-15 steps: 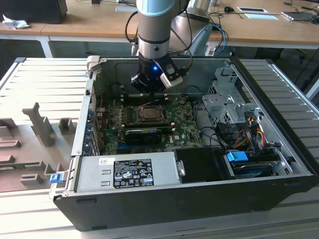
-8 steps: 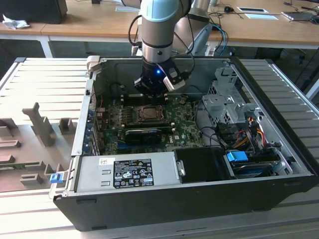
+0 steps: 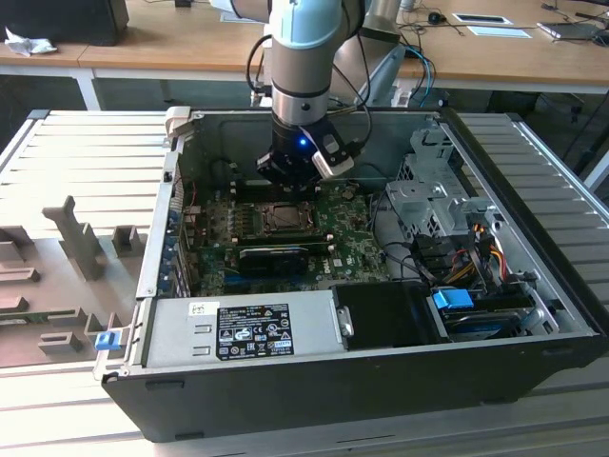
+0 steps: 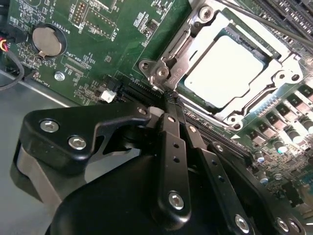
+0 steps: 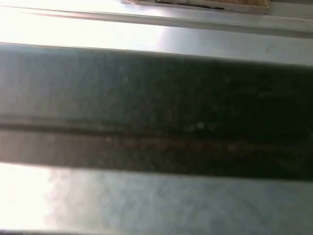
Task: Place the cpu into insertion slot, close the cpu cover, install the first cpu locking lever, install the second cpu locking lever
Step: 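Install the first cpu locking lever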
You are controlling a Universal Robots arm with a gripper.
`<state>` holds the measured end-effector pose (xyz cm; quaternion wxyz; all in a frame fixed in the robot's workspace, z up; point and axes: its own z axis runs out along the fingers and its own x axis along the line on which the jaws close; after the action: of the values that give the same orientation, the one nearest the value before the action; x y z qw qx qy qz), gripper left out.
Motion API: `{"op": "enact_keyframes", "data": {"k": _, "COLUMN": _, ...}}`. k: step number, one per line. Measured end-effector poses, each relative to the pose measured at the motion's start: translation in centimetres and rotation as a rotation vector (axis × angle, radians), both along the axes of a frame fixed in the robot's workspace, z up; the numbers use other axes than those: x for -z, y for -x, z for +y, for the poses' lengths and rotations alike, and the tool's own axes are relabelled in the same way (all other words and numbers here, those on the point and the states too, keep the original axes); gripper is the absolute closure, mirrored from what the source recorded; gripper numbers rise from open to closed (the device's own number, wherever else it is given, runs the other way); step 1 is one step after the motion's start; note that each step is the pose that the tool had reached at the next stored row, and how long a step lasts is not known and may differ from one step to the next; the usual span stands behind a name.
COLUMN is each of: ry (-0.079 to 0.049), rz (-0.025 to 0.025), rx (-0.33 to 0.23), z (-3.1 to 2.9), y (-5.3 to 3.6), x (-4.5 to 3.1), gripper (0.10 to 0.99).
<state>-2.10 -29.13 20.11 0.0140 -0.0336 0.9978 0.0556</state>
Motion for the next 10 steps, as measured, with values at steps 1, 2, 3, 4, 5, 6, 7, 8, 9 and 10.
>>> {"op": "enact_keyframes", "data": {"k": 1, "ry": -0.001, "rz": 0.0, "rx": 0.0, "z": 0.0, "y": 0.0, "x": -0.01, "gripper": 0.98}}
{"op": "enact_keyframes", "data": {"k": 2, "ry": -0.001, "rz": 0.0001, "rx": 0.0, "z": 0.0, "y": 0.0, "x": -0.05, "gripper": 0.98}}
{"op": "enact_keyframes", "data": {"k": 3, "ry": -0.001, "rz": -0.0001, "rx": 0.0, "z": 0.0, "y": 0.0, "x": -0.14, "gripper": 0.98}}
{"op": "enact_keyframes", "data": {"k": 4, "ry": -0.001, "rz": -0.0001, "rx": 0.0, "z": 0.0, "y": 0.0, "x": -0.32, "gripper": 0.98}}
{"op": "enact_keyframes", "data": {"k": 5, "ry": -0.001, "rz": 0.0, "rx": 0.0, "z": 0.0, "y": 0.0, "x": -0.59, "gripper": 0.98}}
{"op": "enact_keyframes", "data": {"k": 6, "ry": -0.001, "rz": 0.0, "rx": 0.0, "z": 0.0, "y": 0.0, "x": -0.98, "gripper": 0.98}}
{"op": "enact_keyframes", "data": {"k": 7, "ry": -0.001, "rz": 0.0001, "rx": 0.0, "z": 0.0, "y": 0.0, "x": -1.33, "gripper": 0.98}}
{"op": "enact_keyframes", "data": {"k": 8, "ry": -0.001, "rz": 0.0001, "rx": 0.0, "z": 0.0, "y": 0.0, "x": -1.63, "gripper": 0.98}}
{"op": "enact_keyframes", "data": {"k": 9, "ry": -0.001, "rz": 0.0002, "rx": 0.0, "z": -0.01, "y": 0.0, "x": -1.72, "gripper": 0.98}}
{"op": "enact_keyframes", "data": {"k": 10, "ry": -0.001, "rz": 0.0, "rx": 0.0, "z": -0.05, "y": -0.01, "x": -1.72, "gripper": 0.98}}
